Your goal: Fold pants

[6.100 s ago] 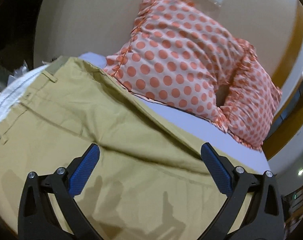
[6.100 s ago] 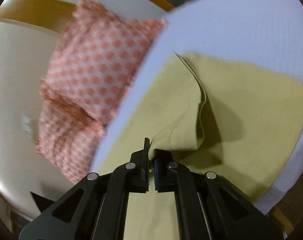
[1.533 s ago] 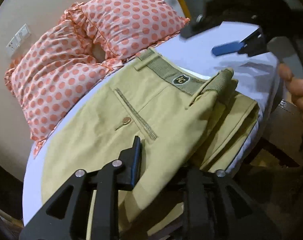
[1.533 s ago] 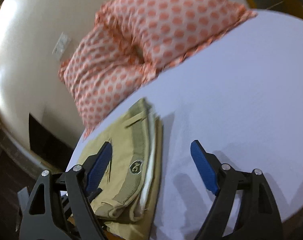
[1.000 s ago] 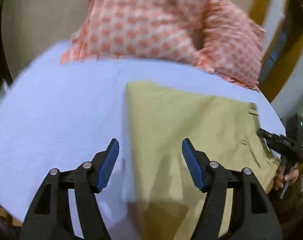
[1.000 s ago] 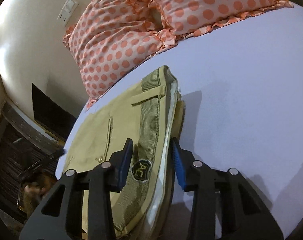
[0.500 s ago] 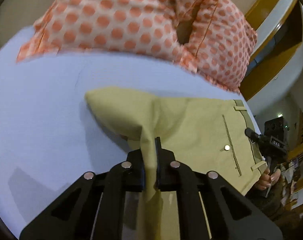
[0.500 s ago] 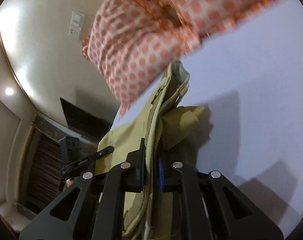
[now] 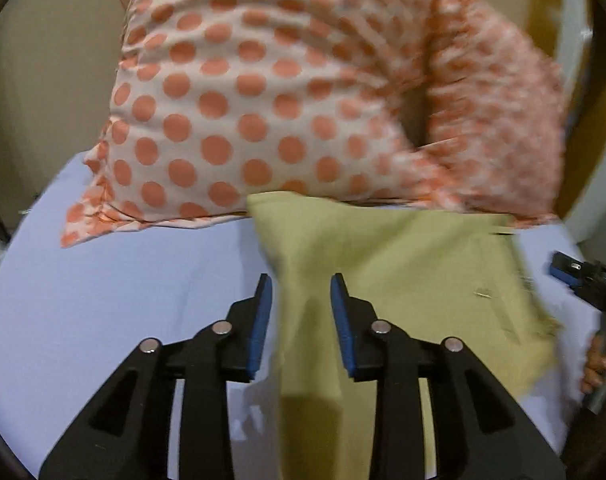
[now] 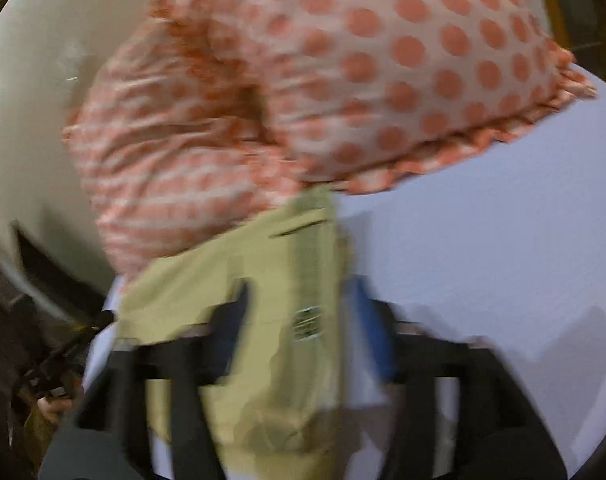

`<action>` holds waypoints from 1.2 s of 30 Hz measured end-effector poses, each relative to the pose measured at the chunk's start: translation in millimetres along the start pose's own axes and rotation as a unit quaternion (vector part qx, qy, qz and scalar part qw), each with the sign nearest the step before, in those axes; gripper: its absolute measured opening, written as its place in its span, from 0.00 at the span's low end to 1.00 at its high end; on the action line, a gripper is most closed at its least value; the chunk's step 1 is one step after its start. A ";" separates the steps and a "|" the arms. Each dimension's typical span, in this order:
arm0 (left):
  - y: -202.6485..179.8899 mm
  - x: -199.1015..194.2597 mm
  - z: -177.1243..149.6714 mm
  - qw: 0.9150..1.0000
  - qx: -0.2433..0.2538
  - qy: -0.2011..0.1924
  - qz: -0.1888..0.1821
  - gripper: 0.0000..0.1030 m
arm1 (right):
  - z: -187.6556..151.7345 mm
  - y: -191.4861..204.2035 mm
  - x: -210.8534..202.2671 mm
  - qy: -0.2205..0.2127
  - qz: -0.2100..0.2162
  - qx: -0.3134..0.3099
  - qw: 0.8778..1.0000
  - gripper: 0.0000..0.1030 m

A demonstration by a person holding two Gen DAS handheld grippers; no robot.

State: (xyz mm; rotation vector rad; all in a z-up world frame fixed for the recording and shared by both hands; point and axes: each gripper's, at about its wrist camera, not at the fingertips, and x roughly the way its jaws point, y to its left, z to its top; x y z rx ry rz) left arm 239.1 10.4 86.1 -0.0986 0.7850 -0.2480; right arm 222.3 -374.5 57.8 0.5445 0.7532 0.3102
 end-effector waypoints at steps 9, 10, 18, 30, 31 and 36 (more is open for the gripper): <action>-24.4 42.0 -37.5 0.988 -0.042 0.114 -0.100 0.47 | -20.3 15.3 49.0 0.099 -0.001 0.026 0.995 0.80; -23.9 38.0 -37.6 0.988 -0.047 0.114 -0.094 0.47 | -20.7 16.6 45.6 0.099 -0.016 0.027 0.995 0.80; -41.7 -65.3 -112.9 0.997 0.009 0.058 0.058 0.98 | -98.6 63.5 -45.6 0.033 -0.138 -0.084 0.986 0.99; -44.3 -67.7 -167.1 0.993 0.012 0.074 0.092 0.98 | -180.3 98.7 -7.9 0.068 -0.219 -0.180 0.956 0.99; -46.7 -66.7 -168.8 0.992 0.022 0.074 0.100 0.98 | -180.5 98.4 -8.6 0.068 -0.220 -0.179 0.957 0.99; -49.8 -66.4 -172.9 0.992 0.025 0.063 0.108 0.98 | -182.5 99.0 -8.9 0.066 -0.221 -0.179 0.956 0.99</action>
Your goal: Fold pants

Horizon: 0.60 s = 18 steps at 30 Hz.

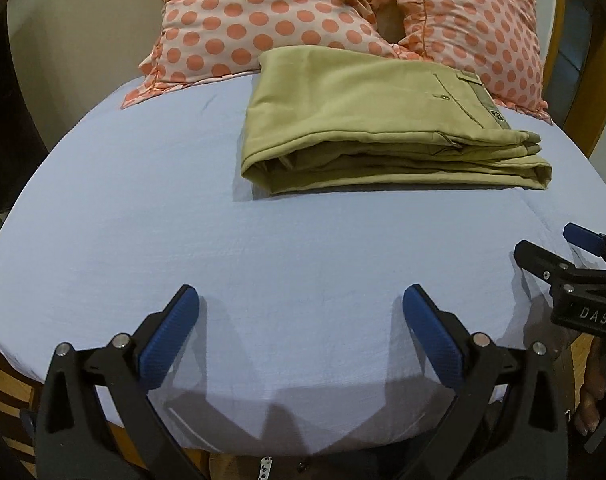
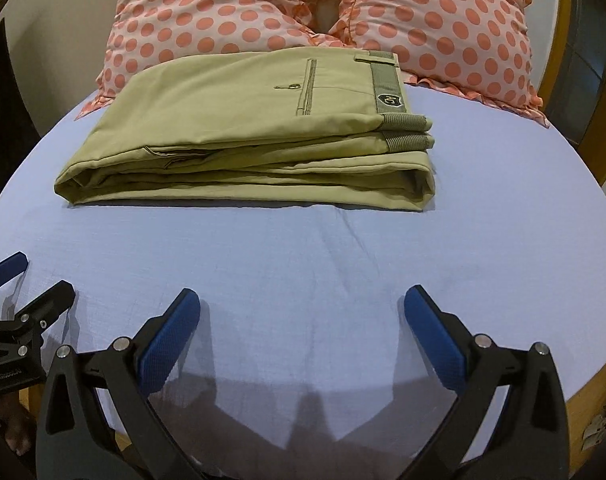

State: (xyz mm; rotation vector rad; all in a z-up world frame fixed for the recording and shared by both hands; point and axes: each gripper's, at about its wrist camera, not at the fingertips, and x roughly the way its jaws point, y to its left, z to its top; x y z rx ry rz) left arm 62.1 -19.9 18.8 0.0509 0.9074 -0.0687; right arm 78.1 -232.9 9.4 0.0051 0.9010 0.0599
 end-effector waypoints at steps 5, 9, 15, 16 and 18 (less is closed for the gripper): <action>0.9 -0.4 -0.1 1.000 0.002 -0.001 0.000 0.98 | -0.7 0.0 -0.3 0.002 0.000 0.000 1.000 0.99; 1.1 -0.2 0.0 1.000 0.002 -0.002 0.000 0.98 | -0.8 1.0 -0.1 0.003 -0.003 0.002 1.000 0.99; 1.6 0.0 0.1 1.000 0.002 -0.002 0.000 0.98 | -0.9 1.2 0.1 0.003 -0.003 0.003 1.000 0.99; 1.6 0.0 0.1 1.000 0.002 -0.002 0.000 0.98 | -1.0 1.3 0.1 0.003 -0.003 0.003 1.000 0.99; 1.6 0.0 0.2 1.000 0.002 -0.002 0.000 0.98 | -0.9 1.4 0.1 0.003 -0.003 0.003 1.000 0.99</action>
